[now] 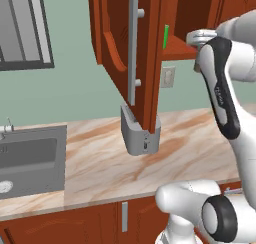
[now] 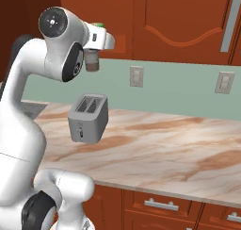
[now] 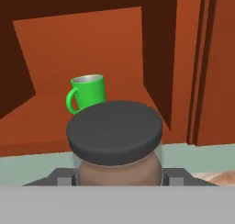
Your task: Take the cinnamon bottle from the cabinet and place it on the dining table, next to the plate with the cupcake. Then take the chocolate from the dining counter and place it on the cupcake plate.
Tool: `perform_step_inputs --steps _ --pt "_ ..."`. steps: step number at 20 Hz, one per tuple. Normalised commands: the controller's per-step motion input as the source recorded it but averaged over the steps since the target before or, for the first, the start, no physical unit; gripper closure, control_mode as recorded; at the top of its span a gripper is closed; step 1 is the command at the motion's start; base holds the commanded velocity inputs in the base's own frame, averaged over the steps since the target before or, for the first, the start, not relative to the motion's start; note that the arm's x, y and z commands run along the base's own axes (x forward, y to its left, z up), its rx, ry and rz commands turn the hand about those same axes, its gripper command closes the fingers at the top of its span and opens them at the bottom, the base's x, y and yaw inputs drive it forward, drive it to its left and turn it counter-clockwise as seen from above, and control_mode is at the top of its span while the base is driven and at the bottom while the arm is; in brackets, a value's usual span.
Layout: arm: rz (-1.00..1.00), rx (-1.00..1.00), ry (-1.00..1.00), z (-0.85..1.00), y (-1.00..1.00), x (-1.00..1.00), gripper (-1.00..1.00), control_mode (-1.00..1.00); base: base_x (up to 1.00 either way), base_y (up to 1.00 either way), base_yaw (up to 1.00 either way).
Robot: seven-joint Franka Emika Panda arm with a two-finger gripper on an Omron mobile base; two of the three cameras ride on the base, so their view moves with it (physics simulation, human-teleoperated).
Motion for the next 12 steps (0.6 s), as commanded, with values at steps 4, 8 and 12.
perform_step_inputs --steps 4,8,12 --pt "0.28 -0.01 0.0 -0.62 0.0 -1.0 1.0 -1.0 0.0 0.0 0.0" --pt "0.24 -0.06 -0.01 -0.84 0.1 -1.0 1.0 -1.0 0.0 0.0 0.0" --pt "0.12 -0.19 0.0 -0.63 0.43 -0.53 1.0 -1.0 0.0 0.0 0.0"
